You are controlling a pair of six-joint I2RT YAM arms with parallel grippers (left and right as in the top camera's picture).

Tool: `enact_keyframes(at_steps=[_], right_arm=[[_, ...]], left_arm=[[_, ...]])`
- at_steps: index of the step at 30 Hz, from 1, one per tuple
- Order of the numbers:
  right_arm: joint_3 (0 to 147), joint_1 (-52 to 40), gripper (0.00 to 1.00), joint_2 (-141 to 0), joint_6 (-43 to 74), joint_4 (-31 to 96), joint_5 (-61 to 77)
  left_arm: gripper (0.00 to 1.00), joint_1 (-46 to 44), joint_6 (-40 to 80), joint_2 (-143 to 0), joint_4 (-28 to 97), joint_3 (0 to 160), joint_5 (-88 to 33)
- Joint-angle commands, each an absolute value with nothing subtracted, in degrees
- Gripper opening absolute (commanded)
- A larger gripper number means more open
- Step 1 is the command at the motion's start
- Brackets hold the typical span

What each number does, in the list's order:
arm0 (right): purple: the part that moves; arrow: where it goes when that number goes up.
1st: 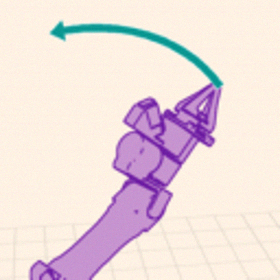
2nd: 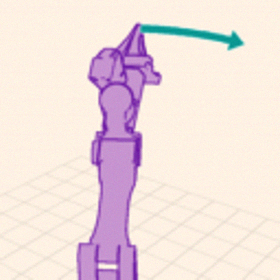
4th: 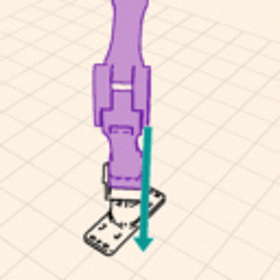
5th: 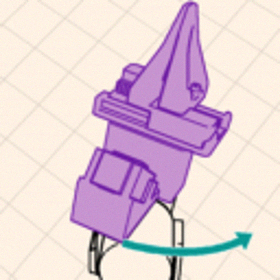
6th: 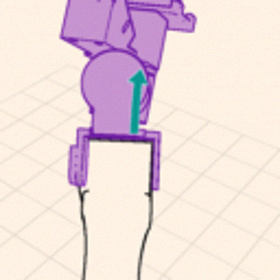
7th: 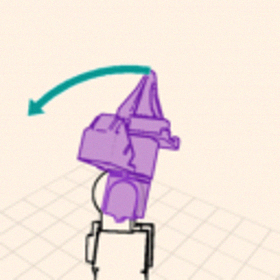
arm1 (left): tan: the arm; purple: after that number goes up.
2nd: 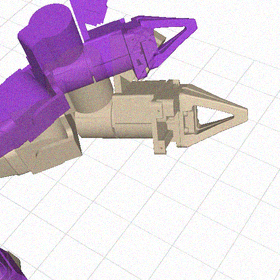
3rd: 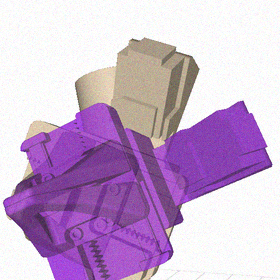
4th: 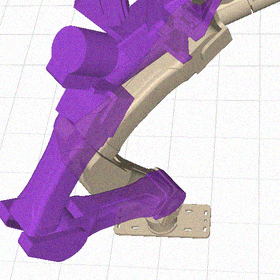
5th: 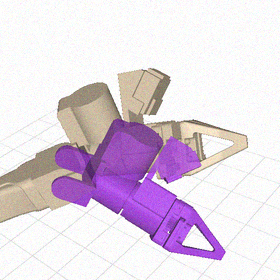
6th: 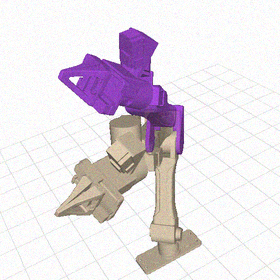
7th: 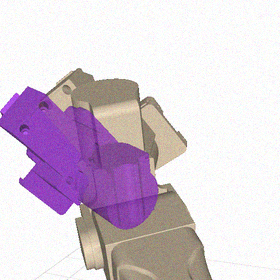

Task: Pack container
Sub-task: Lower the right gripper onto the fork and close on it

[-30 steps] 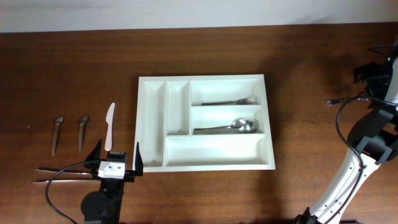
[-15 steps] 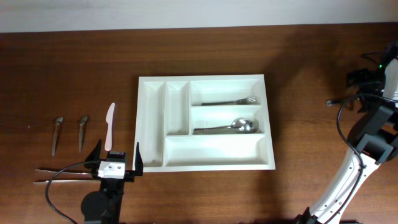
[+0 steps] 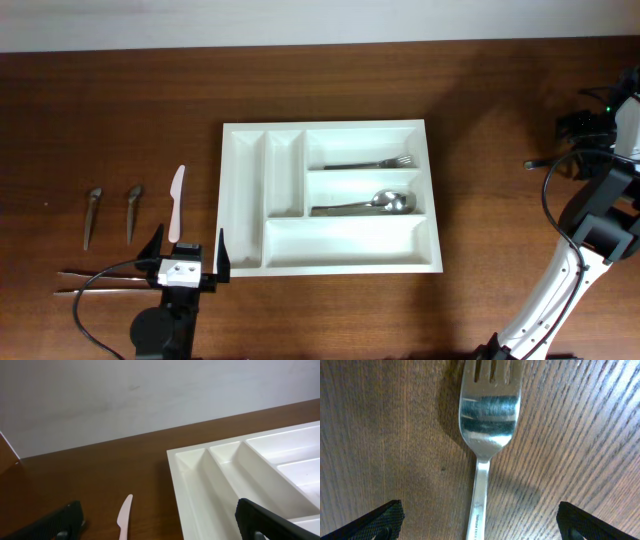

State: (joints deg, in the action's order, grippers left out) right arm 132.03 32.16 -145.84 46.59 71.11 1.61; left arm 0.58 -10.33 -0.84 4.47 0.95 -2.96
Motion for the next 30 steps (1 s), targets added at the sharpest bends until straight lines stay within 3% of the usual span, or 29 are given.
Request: enact_keyframes(at_steps=[1, 30], right_arm=[[131.72, 31.90, 0.99, -145.77, 47.20, 70.89, 1.67], [131.68, 32.23, 0.99, -147.98, 47.00, 71.96, 0.86]], left_arm=[[0.99, 0.91, -11.25, -0.45, 4.32, 0.47, -2.57], [0.99, 0.93, -11.27, -0.45, 4.32, 0.47, -2.57]])
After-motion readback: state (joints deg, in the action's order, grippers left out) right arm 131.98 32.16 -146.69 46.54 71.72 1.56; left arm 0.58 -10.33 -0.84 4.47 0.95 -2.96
